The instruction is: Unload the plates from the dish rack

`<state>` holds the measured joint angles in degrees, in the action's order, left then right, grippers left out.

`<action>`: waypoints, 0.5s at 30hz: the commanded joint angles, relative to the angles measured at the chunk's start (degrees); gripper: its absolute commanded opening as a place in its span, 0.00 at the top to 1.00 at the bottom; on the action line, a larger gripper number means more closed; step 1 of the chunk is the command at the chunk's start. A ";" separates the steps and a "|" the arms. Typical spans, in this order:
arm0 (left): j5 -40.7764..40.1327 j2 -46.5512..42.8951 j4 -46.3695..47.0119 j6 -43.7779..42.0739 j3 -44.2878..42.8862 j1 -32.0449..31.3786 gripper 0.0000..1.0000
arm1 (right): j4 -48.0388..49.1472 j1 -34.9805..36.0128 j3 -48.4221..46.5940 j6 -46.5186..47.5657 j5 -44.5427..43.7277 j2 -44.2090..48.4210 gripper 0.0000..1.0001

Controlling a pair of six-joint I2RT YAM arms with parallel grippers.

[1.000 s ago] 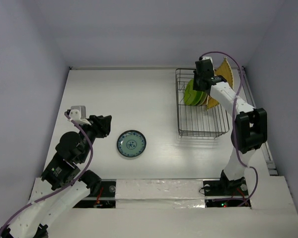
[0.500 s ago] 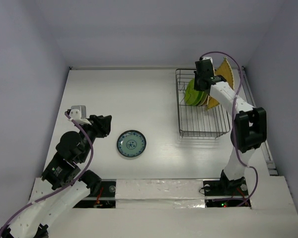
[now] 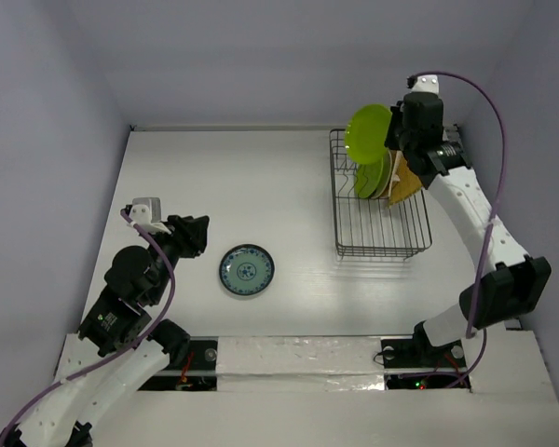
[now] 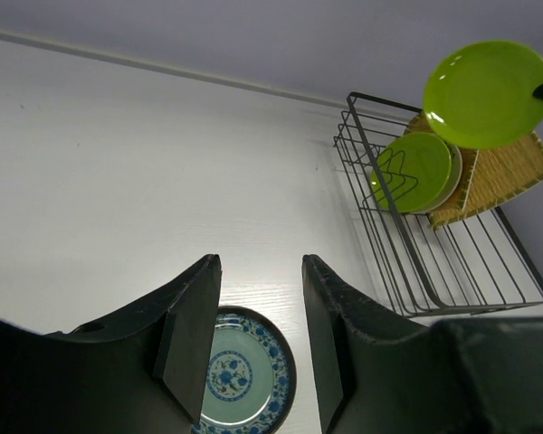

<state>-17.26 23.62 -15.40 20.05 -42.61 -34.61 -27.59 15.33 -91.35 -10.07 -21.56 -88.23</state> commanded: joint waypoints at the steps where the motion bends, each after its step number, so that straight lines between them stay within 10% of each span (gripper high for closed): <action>1: 0.38 0.64 3.09 -0.28 0.69 0.51 0.62 | 5.00 2.49 1.95 -1.62 7.83 5.60 1.00; 15: 0.20 0.82 2.83 -0.28 0.77 1.65 0.62 | 21.43 29.73 20.06 -15.50 30.35 1.31 1.00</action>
<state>-17.12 23.90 -15.22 20.03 -42.61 -33.50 -15.00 42.63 -72.14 -20.60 3.16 -86.13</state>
